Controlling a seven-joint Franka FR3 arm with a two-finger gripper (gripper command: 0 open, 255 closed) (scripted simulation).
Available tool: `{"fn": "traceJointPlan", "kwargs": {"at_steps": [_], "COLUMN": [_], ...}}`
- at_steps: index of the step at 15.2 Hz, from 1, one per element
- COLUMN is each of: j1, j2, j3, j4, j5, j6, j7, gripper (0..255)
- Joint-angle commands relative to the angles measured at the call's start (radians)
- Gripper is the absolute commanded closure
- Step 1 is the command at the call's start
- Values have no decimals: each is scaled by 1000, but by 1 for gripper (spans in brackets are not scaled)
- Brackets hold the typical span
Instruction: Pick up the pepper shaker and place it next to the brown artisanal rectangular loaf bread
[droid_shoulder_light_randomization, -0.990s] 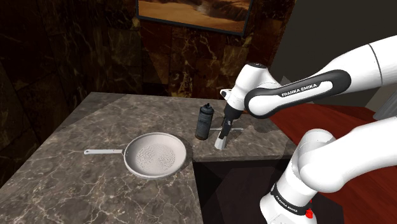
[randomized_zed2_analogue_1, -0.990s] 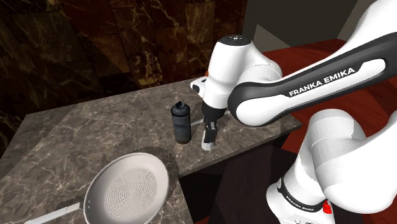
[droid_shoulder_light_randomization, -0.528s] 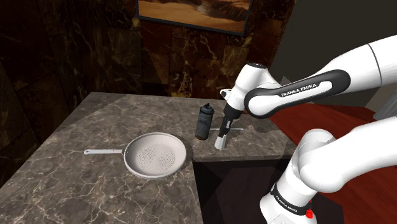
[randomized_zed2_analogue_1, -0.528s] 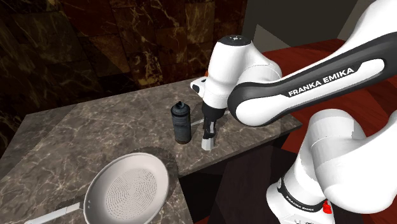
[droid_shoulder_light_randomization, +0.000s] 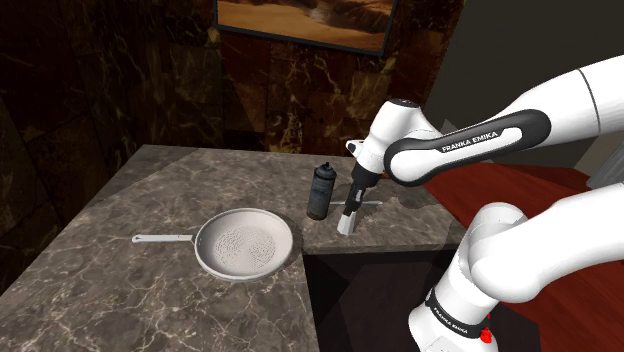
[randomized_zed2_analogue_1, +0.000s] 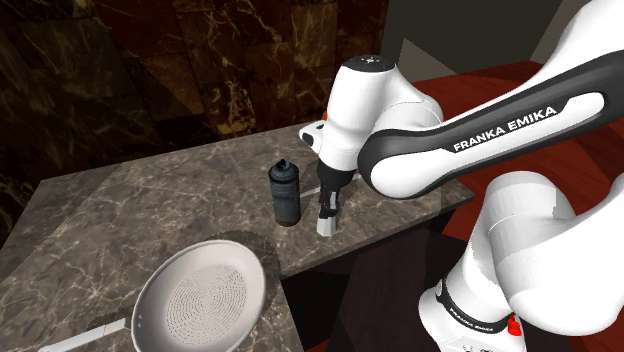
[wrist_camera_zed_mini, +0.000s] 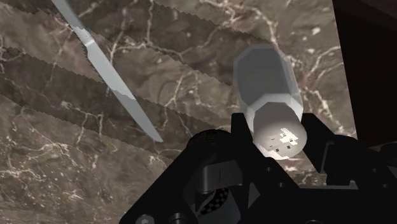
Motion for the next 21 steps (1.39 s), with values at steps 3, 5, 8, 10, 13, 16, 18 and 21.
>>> {"fn": "traceJointPlan", "kwargs": {"at_steps": [3, 5, 8, 10, 13, 16, 18, 21], "j1": [2, 3, 5, 7, 9, 11, 13, 15], "j2": [-33, -53, -78, -93, -112, -127, -135, -144], "j3": [4, 8, 12, 15, 20, 24, 27, 31], "j4": [24, 41, 69, 89, 120, 153, 176, 211], "j5": [5, 9, 14, 17, 22, 27, 30, 35], "j6": [-57, -94, -148, -182, -232, -279, -310, -355], "j7": [-1, -2, -3, -4, -5, -6, -7, -8], "gripper": [255, 255, 255, 255, 255, 255, 255, 255]}}
